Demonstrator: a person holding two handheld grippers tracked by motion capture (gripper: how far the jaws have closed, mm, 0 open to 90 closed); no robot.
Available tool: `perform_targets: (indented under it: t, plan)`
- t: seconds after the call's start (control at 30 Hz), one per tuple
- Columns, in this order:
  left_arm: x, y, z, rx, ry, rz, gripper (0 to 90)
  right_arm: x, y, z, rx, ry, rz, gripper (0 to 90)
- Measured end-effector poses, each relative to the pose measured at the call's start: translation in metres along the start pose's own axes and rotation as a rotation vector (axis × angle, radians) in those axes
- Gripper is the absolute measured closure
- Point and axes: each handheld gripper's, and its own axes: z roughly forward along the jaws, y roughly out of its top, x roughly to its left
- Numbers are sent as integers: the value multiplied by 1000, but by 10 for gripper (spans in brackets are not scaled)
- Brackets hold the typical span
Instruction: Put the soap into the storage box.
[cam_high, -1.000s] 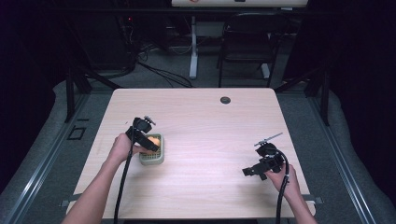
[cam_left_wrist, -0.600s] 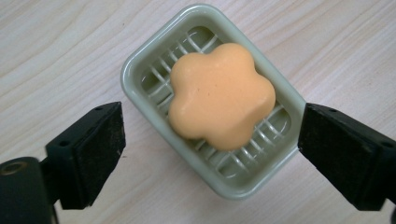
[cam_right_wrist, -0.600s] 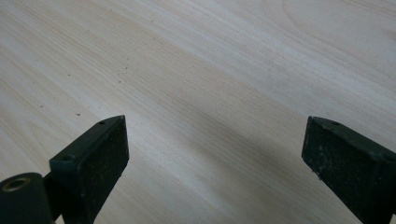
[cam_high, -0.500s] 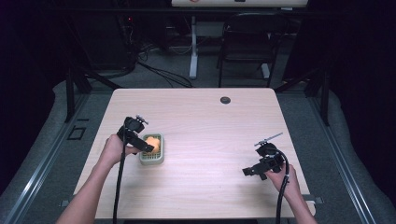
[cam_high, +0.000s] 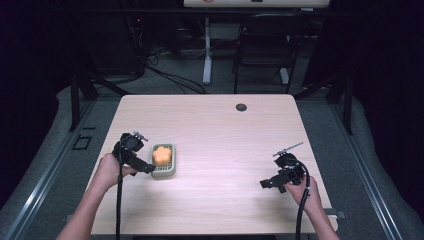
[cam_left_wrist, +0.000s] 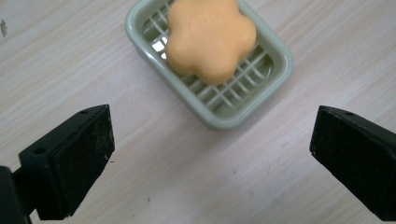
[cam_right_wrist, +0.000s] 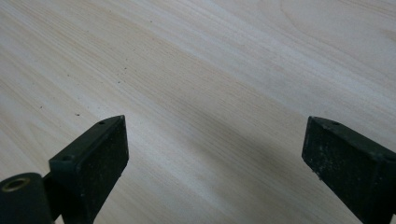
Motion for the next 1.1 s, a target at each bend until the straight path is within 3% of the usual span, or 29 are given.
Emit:
perform_targets:
  t: [0.53, 0.8, 1.0, 1.1]
  plan:
    - [-1, -58, 1, 50, 10, -40, 1, 1, 0, 0, 4, 2, 0, 68]
    - [-6, -74, 9, 85, 28, -65, 1, 1, 0, 1, 1, 2, 4, 69]
    - [-6, -90, 16, 83, 15, -101, 1, 1, 0, 1, 2, 2, 3, 69]
    - [-7, -92, 20, 96, 6, -100, 1, 1, 0, 1, 5, 0, 0, 70]
